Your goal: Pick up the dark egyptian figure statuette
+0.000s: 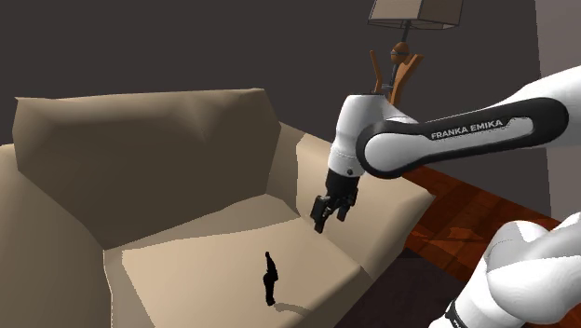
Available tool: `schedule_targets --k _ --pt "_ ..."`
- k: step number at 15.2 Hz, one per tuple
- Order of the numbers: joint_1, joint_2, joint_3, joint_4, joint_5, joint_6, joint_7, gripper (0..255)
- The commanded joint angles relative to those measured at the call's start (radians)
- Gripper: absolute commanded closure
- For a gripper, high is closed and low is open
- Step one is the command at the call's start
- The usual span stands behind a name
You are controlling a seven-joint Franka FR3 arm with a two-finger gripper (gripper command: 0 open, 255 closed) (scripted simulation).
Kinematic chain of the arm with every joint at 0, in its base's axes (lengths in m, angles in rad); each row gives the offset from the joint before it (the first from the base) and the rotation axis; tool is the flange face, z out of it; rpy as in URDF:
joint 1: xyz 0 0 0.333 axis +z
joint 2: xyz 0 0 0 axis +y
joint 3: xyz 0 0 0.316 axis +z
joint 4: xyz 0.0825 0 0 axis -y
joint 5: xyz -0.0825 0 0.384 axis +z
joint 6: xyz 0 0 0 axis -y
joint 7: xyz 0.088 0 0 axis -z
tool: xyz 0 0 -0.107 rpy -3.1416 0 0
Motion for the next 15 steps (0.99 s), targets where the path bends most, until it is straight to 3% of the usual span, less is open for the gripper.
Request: schedule_targets --k 1,7,10,13,15 --pt "0.0 0.069 0.043 0.001 -0.001 0.089 0.038 0" --pt "-0.023 0.298 0.167 0.067 -0.086 0.299 0.2 0" --pt "-0.041 0.429 0.219 0.12 -0.193 0.386 0.318 0" --pt "-0.039 0.567 0.24 0.188 -0.346 0.45 0.464 0" --pt "-0.031 0.591 0.231 0.182 -0.37 0.476 0.48 0"
